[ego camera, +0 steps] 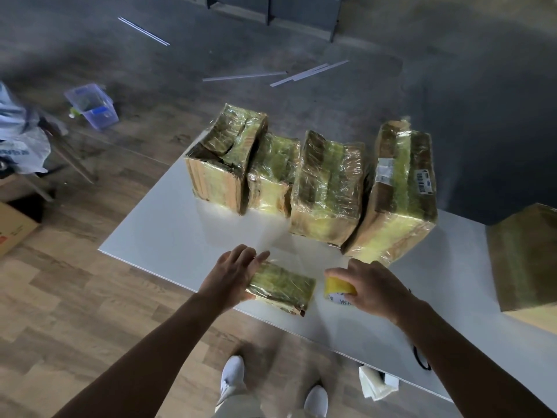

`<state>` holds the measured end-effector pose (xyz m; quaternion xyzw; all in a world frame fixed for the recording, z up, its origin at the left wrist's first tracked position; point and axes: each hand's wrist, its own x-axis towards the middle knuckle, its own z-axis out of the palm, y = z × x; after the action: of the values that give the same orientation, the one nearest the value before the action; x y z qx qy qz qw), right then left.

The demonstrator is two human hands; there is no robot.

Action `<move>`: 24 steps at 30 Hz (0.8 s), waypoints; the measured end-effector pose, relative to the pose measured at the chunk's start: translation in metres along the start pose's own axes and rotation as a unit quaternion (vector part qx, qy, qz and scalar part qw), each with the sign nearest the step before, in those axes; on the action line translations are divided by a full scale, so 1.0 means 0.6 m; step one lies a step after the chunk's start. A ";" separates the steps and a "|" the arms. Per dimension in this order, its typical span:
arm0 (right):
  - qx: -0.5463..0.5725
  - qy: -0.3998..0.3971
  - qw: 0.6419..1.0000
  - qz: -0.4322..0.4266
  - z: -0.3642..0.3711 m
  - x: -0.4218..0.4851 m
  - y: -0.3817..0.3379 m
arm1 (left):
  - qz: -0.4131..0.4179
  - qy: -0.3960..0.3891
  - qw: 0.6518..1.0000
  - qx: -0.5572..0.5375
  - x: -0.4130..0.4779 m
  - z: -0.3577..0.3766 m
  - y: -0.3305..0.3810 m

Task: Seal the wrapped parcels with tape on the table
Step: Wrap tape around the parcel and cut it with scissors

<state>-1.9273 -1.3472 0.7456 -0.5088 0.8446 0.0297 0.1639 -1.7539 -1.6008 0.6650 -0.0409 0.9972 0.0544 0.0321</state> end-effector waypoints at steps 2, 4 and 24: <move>-0.004 -0.012 1.000 0.004 0.020 -0.001 -0.009 | -0.001 -0.001 1.000 0.006 0.002 0.004 0.001; -0.016 -0.010 1.000 0.024 0.028 -0.004 -0.020 | -0.005 -0.001 1.000 0.017 0.004 0.003 0.002; 0.012 0.068 0.997 0.028 0.077 -0.009 -0.038 | 0.047 -0.103 0.987 0.111 0.063 -0.019 0.184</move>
<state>-1.8940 -1.3435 0.7064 -0.4840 0.8679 -0.0103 0.1116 -1.8018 -1.4956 0.6854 0.0152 0.9892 -0.0511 0.1365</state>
